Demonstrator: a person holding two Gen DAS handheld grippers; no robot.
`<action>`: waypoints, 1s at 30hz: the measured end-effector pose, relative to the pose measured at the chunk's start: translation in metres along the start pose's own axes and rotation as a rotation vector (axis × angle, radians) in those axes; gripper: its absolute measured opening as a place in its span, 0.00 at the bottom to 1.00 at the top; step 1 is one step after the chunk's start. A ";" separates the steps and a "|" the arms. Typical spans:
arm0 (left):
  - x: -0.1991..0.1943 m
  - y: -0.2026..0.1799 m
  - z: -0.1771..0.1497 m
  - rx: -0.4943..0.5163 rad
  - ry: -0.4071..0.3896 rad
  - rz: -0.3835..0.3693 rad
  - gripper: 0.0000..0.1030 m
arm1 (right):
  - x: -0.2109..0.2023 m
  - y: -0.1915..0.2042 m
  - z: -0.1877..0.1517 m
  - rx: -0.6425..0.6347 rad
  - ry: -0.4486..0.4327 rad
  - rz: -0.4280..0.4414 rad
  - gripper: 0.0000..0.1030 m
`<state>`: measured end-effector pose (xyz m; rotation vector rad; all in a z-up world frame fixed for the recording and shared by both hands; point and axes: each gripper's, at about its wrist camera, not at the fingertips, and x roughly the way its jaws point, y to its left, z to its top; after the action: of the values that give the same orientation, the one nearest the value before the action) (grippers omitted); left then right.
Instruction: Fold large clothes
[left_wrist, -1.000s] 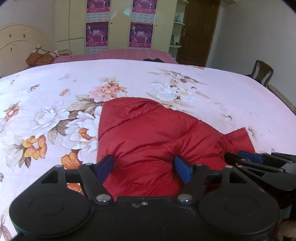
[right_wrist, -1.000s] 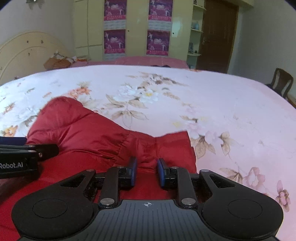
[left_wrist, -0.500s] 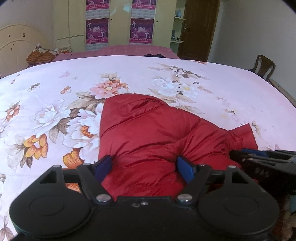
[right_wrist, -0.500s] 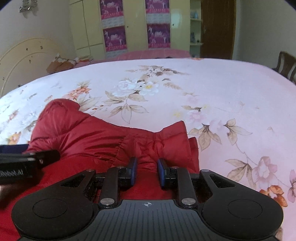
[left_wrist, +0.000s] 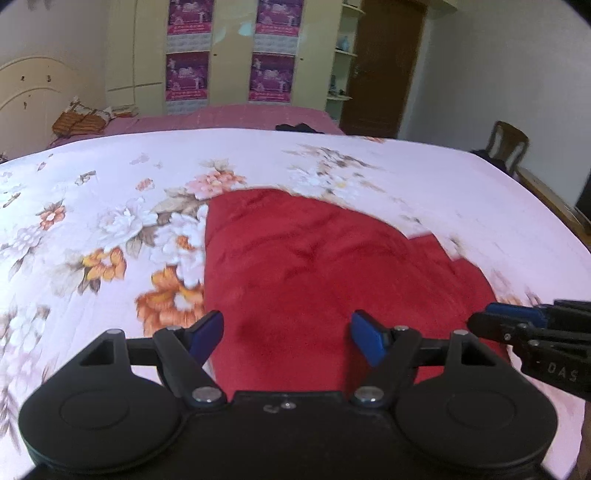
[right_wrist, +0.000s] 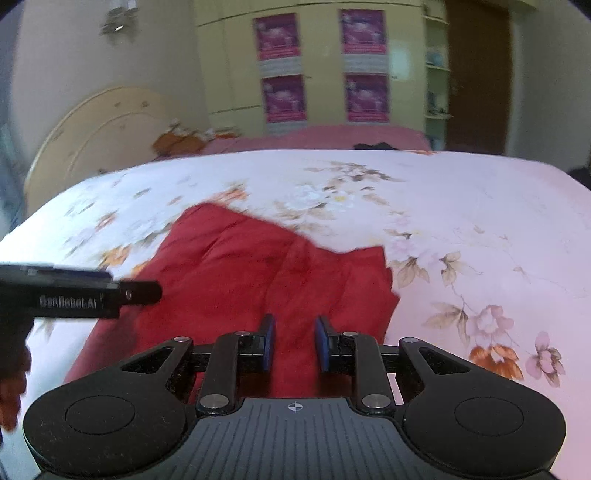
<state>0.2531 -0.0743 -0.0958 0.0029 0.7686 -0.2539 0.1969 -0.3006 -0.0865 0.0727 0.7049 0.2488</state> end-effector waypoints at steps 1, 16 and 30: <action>-0.006 -0.002 -0.006 0.012 0.004 0.000 0.73 | -0.005 0.001 -0.005 -0.006 0.007 0.011 0.23; -0.007 0.002 -0.053 0.005 0.093 0.014 0.80 | -0.012 0.009 -0.077 -0.089 0.176 0.095 0.22; -0.013 0.003 -0.030 -0.020 0.087 0.017 0.88 | -0.031 -0.032 -0.036 0.092 0.128 0.106 0.75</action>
<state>0.2248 -0.0657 -0.1087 0.0015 0.8574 -0.2314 0.1572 -0.3404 -0.0986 0.1835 0.8413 0.3248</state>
